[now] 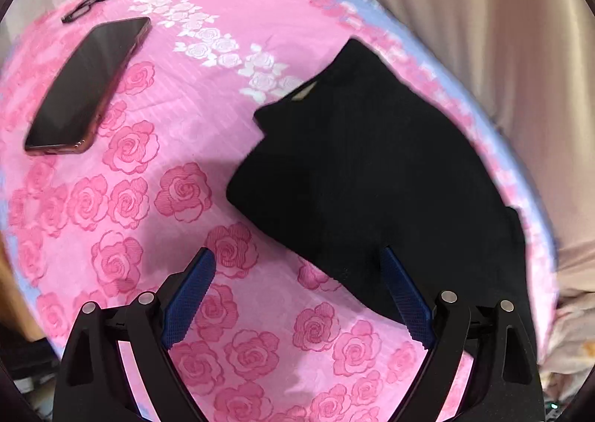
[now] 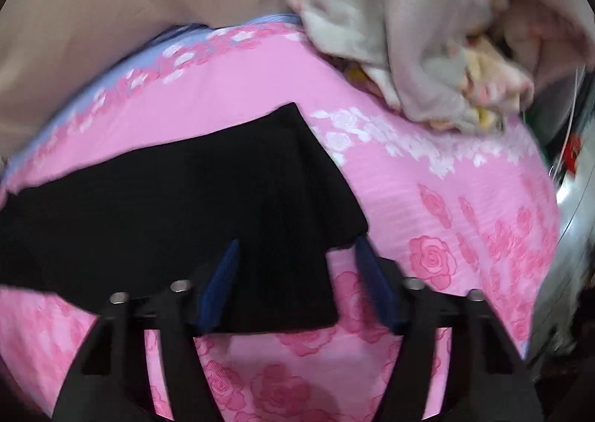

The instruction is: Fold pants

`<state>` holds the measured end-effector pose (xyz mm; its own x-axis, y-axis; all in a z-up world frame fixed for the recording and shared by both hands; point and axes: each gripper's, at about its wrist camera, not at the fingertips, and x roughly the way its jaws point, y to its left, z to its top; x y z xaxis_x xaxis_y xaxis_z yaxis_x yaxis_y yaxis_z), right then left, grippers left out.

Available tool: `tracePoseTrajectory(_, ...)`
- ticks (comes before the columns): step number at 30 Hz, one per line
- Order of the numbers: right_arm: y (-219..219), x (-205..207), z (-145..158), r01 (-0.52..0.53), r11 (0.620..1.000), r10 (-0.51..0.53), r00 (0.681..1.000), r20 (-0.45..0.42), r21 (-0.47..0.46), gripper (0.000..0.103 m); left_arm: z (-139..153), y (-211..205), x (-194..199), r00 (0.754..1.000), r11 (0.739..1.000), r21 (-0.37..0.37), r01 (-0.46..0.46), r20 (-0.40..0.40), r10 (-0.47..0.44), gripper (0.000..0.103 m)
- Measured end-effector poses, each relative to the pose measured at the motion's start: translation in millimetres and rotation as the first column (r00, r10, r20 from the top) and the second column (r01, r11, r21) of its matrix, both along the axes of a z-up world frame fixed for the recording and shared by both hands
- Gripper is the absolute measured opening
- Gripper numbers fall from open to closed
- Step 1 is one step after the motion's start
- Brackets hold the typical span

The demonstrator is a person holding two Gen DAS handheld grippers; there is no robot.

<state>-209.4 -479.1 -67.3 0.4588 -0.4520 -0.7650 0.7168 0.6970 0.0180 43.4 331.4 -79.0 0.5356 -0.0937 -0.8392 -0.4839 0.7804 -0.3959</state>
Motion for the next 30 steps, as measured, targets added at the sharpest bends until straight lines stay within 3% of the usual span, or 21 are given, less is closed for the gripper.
tracePoseTrajectory(1, 6, 3, 1, -0.011, 1.0, 0.01, 1.0, -0.019, -0.02, 0.029, 0, 2, 0, 1.0, 1.0, -0.016, 0.002, 0.007, -0.002, 0.088)
tracePoseTrajectory(3, 18, 8, 7, -0.004, 0.998, 0.0, 0.998, -0.063, -0.068, 0.018, 0, 2, 7, 1.0, 1.0, 0.015, 0.001, 0.023, -0.002, 0.088)
tracePoseTrajectory(5, 28, 16, 23, -0.018, 0.989, 0.009, 0.998, -0.066, -0.144, 0.015, -2, -3, 23, 0.999, 0.996, 0.085, 0.019, 0.025, -0.021, 0.085)
tracePoseTrajectory(8, 40, 32, 69, -0.037, 0.964, 0.036, 0.999, -0.009, -0.262, 0.015, 3, -12, 47, 0.998, 0.981, 0.192, 0.04, 0.042, -0.049, 0.065)
tracePoseTrajectory(11, 41, 39, 109, -0.037, 0.929, 0.053, 0.998, 0.034, -0.367, 0.014, 8, -6, 60, 0.998, 0.985, 0.169, 0.03, 0.058, -0.04, 0.063)
tracePoseTrajectory(13, 10, 38, 96, -0.017, 0.944, 0.016, 1.0, -0.004, -0.329, 0.018, 9, 3, 59, 0.997, 0.987, 0.159, 0.021, 0.072, -0.032, 0.065)
tracePoseTrajectory(16, -38, 30, 28, 0.059, 0.985, -0.084, 0.985, -0.151, -0.162, 0.019, 6, 13, 47, 0.997, 0.984, 0.174, 0.021, 0.064, -0.033, 0.067)
tracePoseTrajectory(17, -38, 23, 19, 0.088, 0.983, -0.113, 0.982, -0.153, -0.161, 0.022, 5, 15, 42, 0.998, 0.986, 0.165, 0.024, 0.06, -0.035, 0.068)
tracePoseTrajectory(20, -12, 2, 31, 0.144, 0.969, -0.154, 0.987, -0.035, -0.2, 0.022, 5, 21, 23, 0.997, 0.991, 0.131, 0.034, 0.068, -0.043, 0.076)
tracePoseTrajectory(21, -2, -1, 38, 0.146, 0.966, -0.15, 0.989, -0.002, -0.212, 0.024, 6, 21, 18, 0.996, 0.992, 0.118, 0.042, 0.071, -0.051, 0.082)
tracePoseTrajectory(24, 35, 16, 62, 0.076, 0.967, -0.066, 0.997, 0.051, -0.241, 0.067, 3, 21, 17, 0.996, 0.995, 0.087, 0.038, 0.073, -0.045, 0.085)
tracePoseTrajectory(26, 64, 42, 72, -0.006, 0.961, 0.021, 0.998, 0.051, -0.275, 0.069, -5, 22, 28, 0.996, 0.998, 0.046, 0.038, 0.073, -0.041, 0.085)
tracePoseTrajectory(27, 75, 54, 73, -0.044, 0.961, 0.061, 0.997, 0.053, -0.275, 0.069, -4, 21, 31, 0.996, 0.997, 0.074, 0.032, 0.08, -0.038, 0.081)
tracePoseTrajectory(30, 111, 99, 74, -0.165, 0.961, 0.183, 0.981, 0.065, -0.223, 0.069, 0, 14, 50, 0.992, 0.984, 0.159, 0.082, 0.086, -0.096, 0.02)
